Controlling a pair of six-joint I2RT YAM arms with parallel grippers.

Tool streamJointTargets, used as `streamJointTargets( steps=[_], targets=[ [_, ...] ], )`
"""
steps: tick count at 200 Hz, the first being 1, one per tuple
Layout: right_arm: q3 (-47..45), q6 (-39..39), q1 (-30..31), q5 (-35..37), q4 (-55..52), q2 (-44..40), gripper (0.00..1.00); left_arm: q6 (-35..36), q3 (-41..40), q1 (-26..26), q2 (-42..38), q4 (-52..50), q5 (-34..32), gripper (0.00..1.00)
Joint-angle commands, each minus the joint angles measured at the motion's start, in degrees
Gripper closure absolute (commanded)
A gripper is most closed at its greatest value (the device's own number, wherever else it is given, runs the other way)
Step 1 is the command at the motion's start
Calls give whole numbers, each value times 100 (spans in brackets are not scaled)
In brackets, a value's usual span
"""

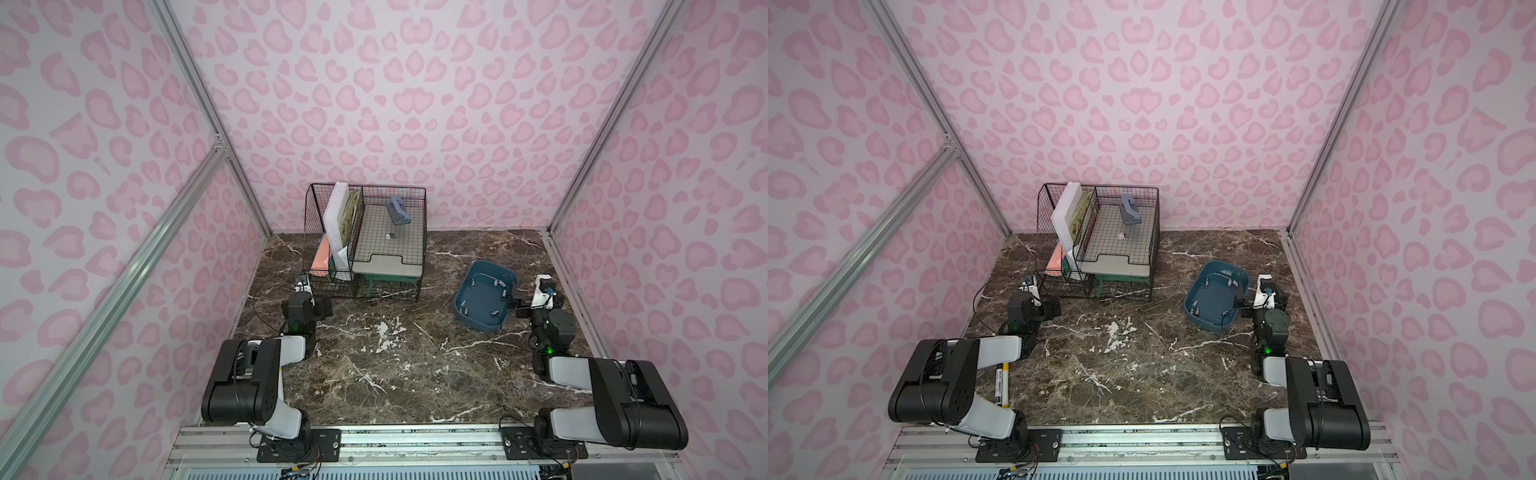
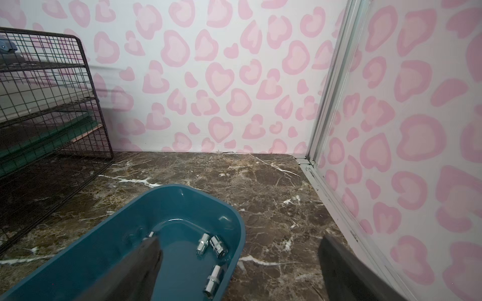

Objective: Take out the socket from the storage box
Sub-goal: Pick up the storage box at the center of the board.

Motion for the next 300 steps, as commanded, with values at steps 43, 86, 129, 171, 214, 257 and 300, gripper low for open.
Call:
streamJointTargets(
  steps=[43, 86, 129, 171, 214, 257, 300],
  targets=[
    [48, -9, 5, -9, 137, -4, 1, -7, 25, -1, 14, 92, -34, 2],
    [48, 15, -21, -56, 143, -4, 1, -7, 27, -1, 5, 92, -35, 2],
    [15, 14, -21, -58, 172, -27, 1, -6, -1, -1, -11, 124, -36, 1],
    [274, 132, -90, 72, -848, -691, 1, -164, 333, -93, -638, -1032, -505, 1],
    [1122, 919, -180, 236, -3176, -1585, 1, -913, 606, -440, -1860, -2218, -1049, 2],
    [2598, 2106, -276, 142, -6424, -1829, 3, -1870, 1784, -1190, -2462, -4364, -627, 1],
    [3203, 2483, -279, -852, -8305, -2060, 7, -2108, 3059, -2567, -2255, -5969, 75, 2]
  ],
)
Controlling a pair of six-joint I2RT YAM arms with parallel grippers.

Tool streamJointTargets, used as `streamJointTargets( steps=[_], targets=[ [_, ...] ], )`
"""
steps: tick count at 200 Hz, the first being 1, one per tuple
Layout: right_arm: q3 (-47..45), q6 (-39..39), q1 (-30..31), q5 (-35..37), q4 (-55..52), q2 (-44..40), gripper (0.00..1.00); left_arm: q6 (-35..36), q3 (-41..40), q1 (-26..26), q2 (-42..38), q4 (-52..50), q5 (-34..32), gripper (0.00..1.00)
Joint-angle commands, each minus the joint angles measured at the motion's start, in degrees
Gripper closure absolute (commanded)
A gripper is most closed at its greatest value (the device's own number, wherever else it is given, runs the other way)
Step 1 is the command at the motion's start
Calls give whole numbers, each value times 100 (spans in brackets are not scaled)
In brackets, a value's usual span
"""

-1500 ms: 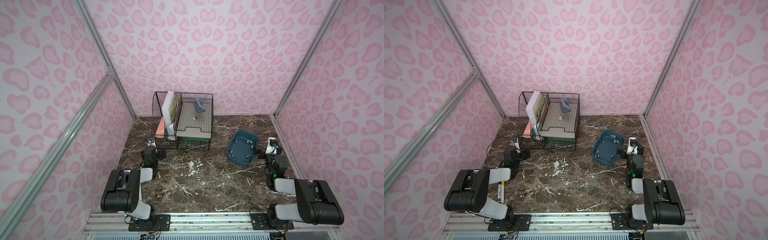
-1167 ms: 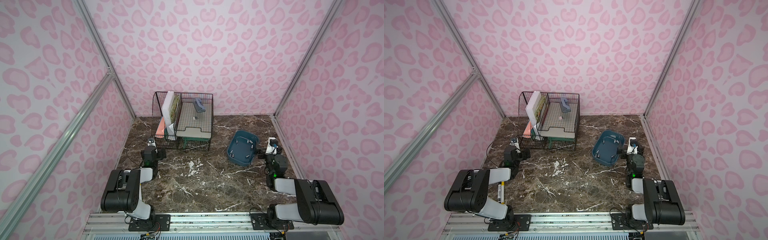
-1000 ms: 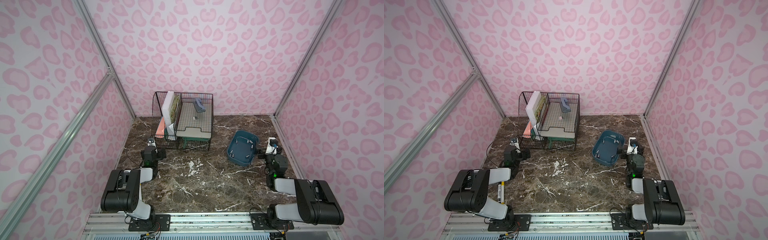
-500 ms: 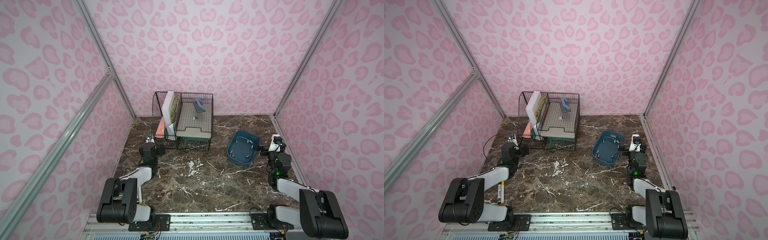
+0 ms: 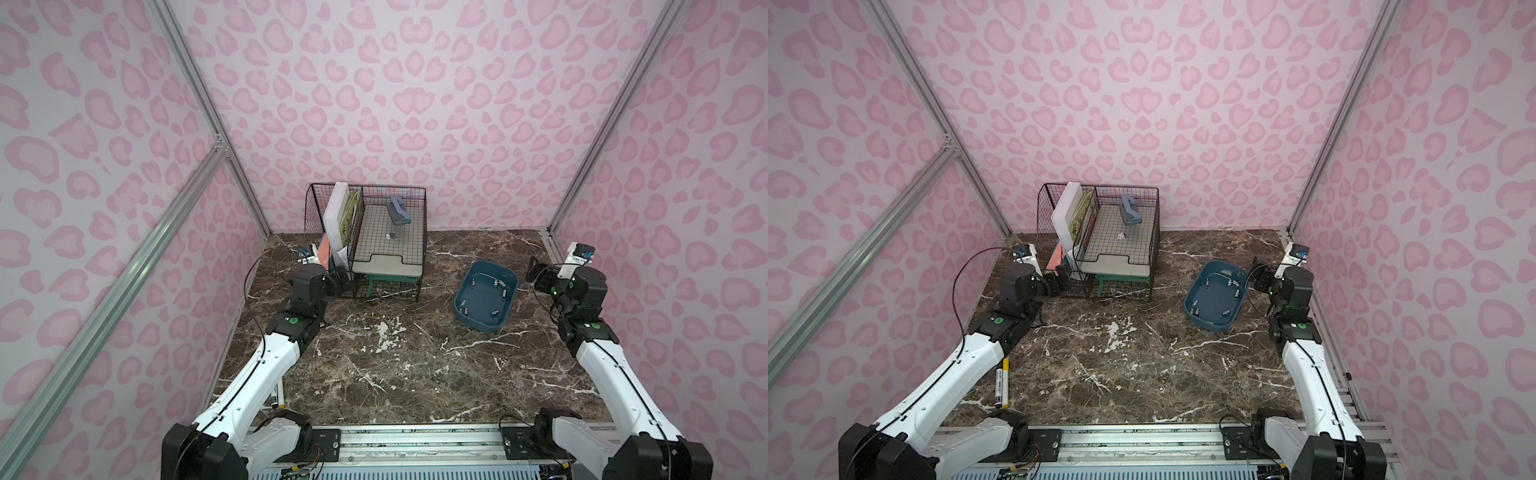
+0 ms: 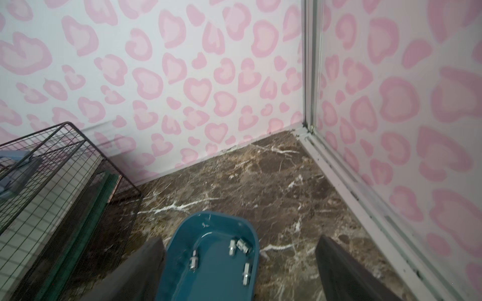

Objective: Take out the socket from the storage box
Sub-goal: Pick up the storage box at the center of the board.

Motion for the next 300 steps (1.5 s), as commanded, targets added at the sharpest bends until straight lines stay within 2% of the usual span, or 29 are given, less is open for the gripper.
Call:
streamJointTargets(
  steps=[1, 28, 48, 88, 107, 142, 171, 218, 254, 277, 300],
  targets=[
    [215, 399, 7, -682, -1667, -49, 7, -261, 559, -629, 166, -1324, 505, 1],
    [310, 317, 5, -1253, -2358, -25, 10, -213, 1296, -1662, 712, -1907, 796, 2],
    [189, 366, 8, -1303, -2563, -205, 11, -117, 1982, -2388, 1412, -2285, 952, 2],
    [-42, 495, 4, -1164, -2628, -388, 12, -90, 3406, -3152, 3104, -2714, 1377, 11],
    [-58, 503, 7, -1167, -2625, -370, 13, -100, 4170, -3166, 4007, -3004, 1634, 22],
    [-62, 446, 8, -1102, -2645, -370, 13, -133, 5469, -3076, 5381, -3544, 1224, 26],
    [-79, 404, 3, -1131, -2639, -327, 13, -96, 6034, -2782, 6111, -3513, 1218, 29],
    [-130, 342, 8, -1119, -2557, -213, 13, 275, 7030, -2647, 6921, -3641, 1652, 34],
    [-187, 336, 8, -1151, -2472, -74, 13, 418, 7320, -2647, 7280, -3455, 2100, 37],
    [-184, 321, 6, -1206, -2471, -23, 14, 383, 7372, -2649, 7463, -3347, 2132, 44],
    [-166, 322, 4, -1256, -2491, -36, 15, 348, 7419, -2660, 7605, -3276, 2162, 60]
  ],
)
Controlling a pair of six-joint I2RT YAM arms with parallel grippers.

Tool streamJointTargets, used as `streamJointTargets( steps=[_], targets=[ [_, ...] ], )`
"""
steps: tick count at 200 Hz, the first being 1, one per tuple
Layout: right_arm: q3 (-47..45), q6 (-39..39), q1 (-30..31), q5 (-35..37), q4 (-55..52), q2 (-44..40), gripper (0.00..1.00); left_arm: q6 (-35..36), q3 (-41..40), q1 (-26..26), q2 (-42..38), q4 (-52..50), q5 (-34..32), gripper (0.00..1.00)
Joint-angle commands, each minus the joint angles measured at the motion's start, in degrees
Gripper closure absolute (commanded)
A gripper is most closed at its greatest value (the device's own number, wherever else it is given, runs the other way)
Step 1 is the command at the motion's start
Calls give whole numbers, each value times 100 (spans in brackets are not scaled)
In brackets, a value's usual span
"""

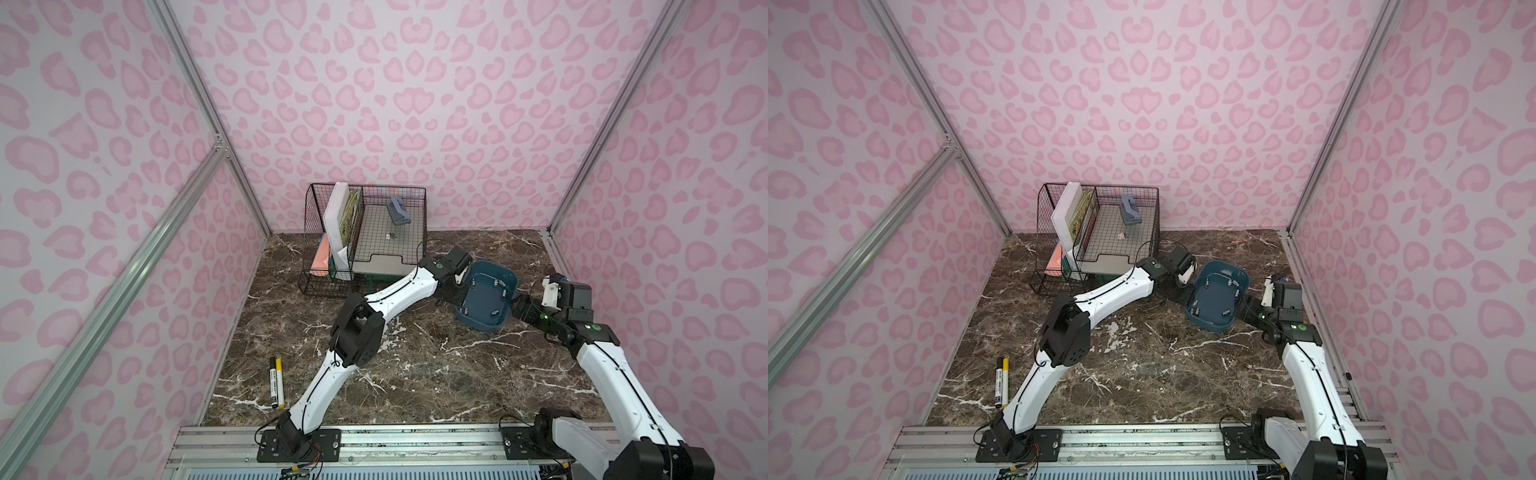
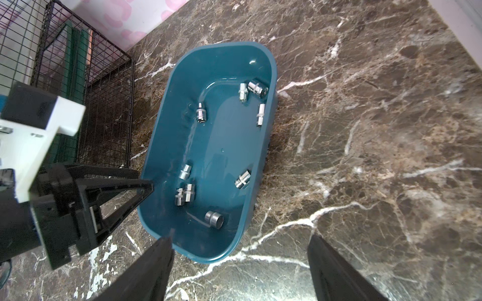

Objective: Take out the socket from the storage box
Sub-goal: Pick up the storage box at the center of the board.

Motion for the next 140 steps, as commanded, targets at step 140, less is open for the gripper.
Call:
streamJointTargets(
  steps=[140],
  targets=[
    [591, -215, -5, -257, -659, -106, 15, -1676, -118, -406, -552, -1836, 417, 97]
  ],
)
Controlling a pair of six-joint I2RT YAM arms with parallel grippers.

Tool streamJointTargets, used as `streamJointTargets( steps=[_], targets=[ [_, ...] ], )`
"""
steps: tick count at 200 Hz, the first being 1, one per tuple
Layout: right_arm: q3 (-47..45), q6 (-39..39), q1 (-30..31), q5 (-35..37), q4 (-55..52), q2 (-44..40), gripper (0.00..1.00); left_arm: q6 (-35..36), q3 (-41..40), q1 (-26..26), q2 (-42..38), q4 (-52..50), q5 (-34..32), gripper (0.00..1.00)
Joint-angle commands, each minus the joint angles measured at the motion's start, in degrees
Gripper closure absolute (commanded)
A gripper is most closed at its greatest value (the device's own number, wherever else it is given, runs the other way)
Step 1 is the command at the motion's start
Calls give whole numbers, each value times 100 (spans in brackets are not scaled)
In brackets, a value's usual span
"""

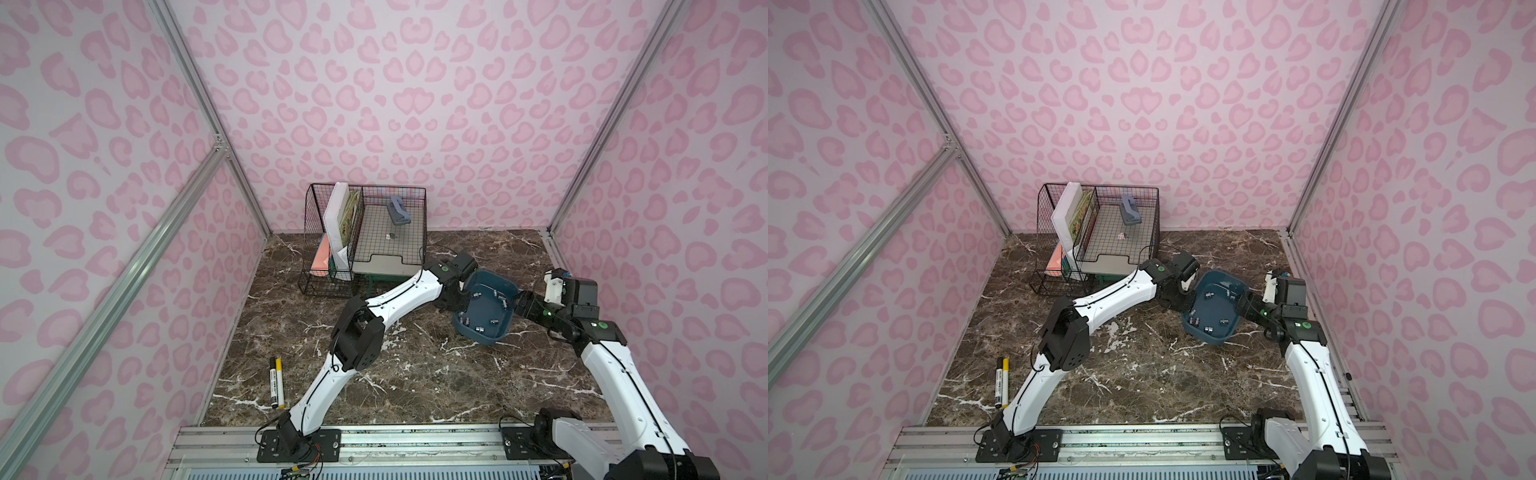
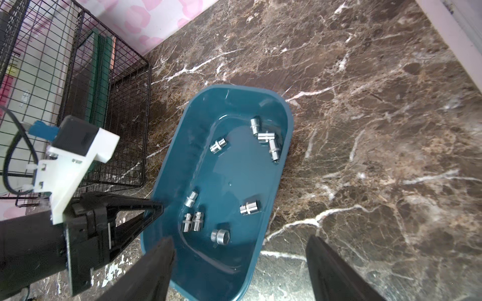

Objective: Take out the socket from the storage box
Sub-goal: Pick up the storage box at the center of the board, then place the storage box at the center of the board.

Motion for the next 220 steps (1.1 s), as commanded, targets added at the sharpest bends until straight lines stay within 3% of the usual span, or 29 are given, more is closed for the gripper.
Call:
streamJointTargets(
  steps=[1, 64, 127, 163, 220],
  targets=[
    [128, -85, -3, -102, -186, 3, 15, -559, -136, -65, -250, -793, 302, 97],
    [276, -147, 118, -213, -382, 89, 15, -1399, -791, -85, -844, -1547, 823, 100],
    [347, -138, 425, -162, -391, 246, 15, -1768, -1311, -93, -1360, -1488, 600, 100],
    [375, -116, 702, -111, -329, 358, 17, -1910, -1727, -98, -1513, -1035, 434, 100],
    [393, -131, 1380, 192, -128, 679, 17, -2004, -3171, -260, -2167, 529, -577, 100]
  ],
)
